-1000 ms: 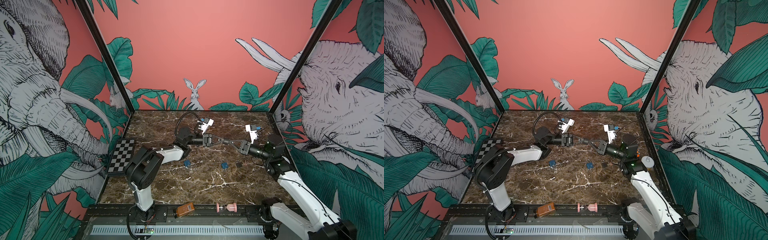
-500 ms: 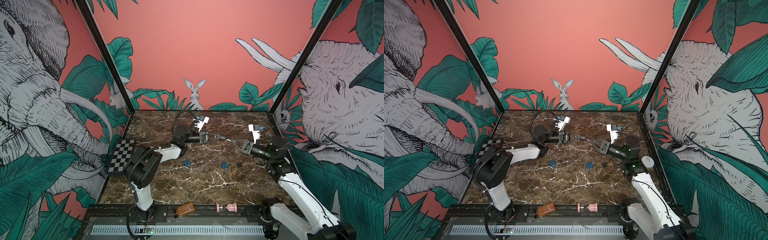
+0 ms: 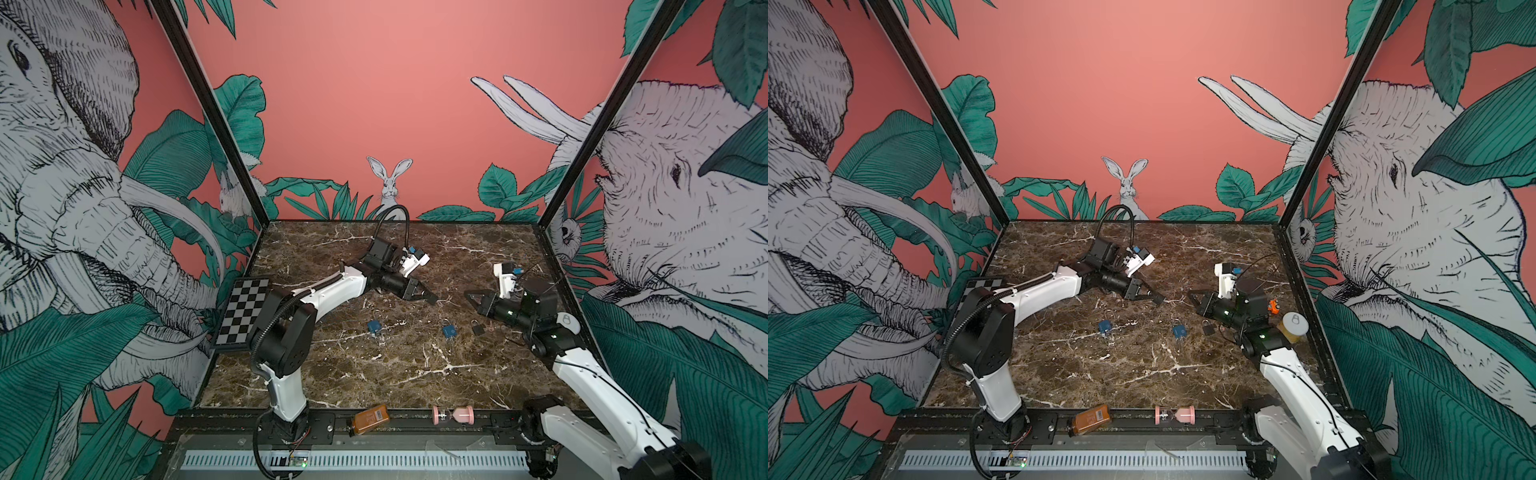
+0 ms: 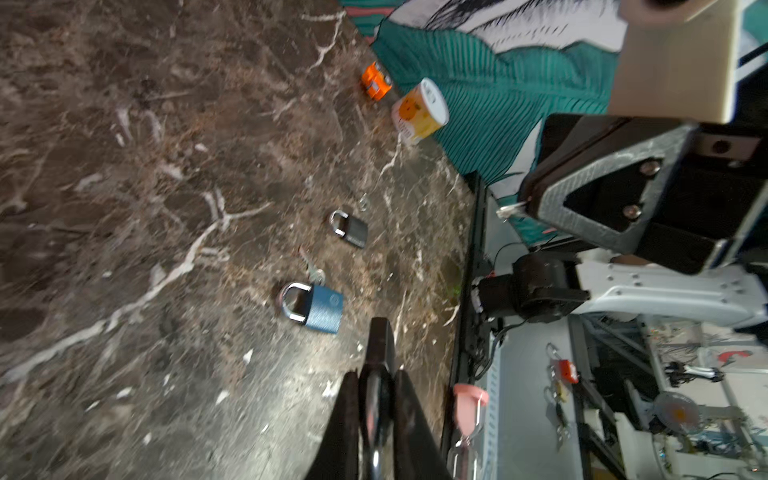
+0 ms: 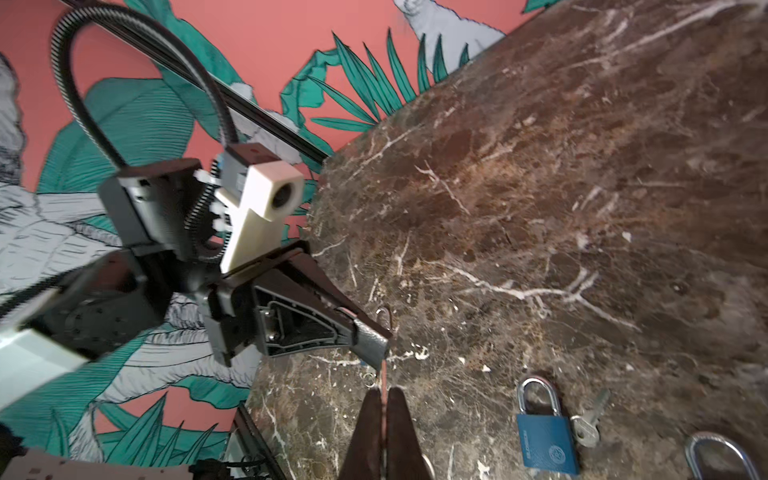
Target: Lock with the key
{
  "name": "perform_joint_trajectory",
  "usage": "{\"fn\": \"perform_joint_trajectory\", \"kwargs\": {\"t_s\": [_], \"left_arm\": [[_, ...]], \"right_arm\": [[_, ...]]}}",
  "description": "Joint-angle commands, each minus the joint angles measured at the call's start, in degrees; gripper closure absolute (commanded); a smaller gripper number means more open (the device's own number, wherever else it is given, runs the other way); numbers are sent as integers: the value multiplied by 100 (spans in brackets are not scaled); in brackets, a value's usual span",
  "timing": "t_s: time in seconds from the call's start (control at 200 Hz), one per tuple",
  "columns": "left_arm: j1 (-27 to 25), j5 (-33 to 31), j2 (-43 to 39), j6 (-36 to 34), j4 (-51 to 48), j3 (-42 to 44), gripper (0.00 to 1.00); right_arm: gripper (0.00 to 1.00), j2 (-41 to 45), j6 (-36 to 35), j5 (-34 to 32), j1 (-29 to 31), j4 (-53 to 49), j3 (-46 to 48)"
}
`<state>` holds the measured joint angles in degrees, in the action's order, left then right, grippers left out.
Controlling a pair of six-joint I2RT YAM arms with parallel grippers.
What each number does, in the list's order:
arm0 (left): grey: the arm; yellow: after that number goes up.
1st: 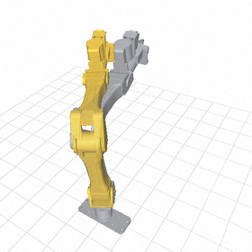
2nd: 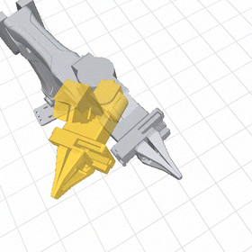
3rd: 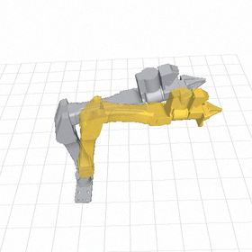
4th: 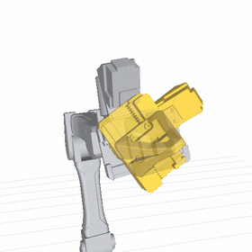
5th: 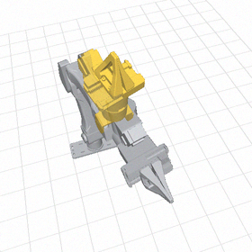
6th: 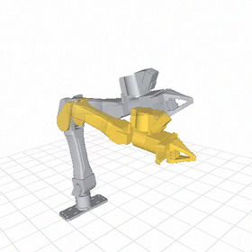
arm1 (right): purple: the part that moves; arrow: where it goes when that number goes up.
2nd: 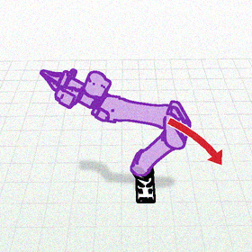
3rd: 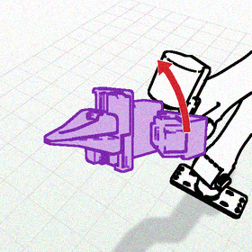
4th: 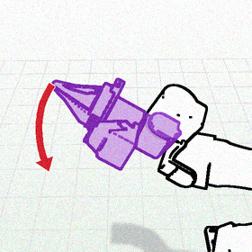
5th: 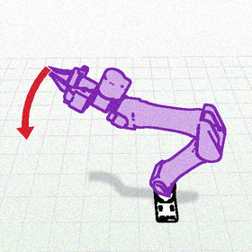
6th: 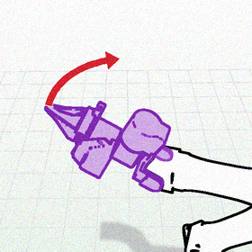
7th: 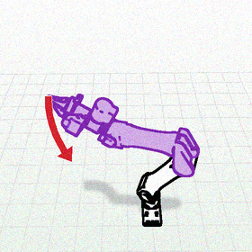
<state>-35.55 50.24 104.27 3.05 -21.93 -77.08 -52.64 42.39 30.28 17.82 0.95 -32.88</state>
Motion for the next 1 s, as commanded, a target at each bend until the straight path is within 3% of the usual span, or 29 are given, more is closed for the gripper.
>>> {"fn": "perform_joint_trajectory", "kwargs": {"t_s": [0.0,0.16,0.345,0.795,0.995], "left_arm": [[-21,-505,432,-1735,-2226,-372,100],[-147,-805,1235,-2260,-3051,-929,100],[-286,-1102,1819,-2552,-3617,-1415,100],[-286,-1526,2354,-2846,-4288,-2193,100],[-291,-2139,2484,-2729,-4186,-2388,100]], "right_arm": [[100,-199,-146,-856,440,102,93],[100,-582,-129,-1560,978,342,190],[100,-1113,54,-1842,1295,829,329],[100,-1783,163,-2200,1801,1443,446],[100,-1785,182,-2379,1967,1458,509]]}}
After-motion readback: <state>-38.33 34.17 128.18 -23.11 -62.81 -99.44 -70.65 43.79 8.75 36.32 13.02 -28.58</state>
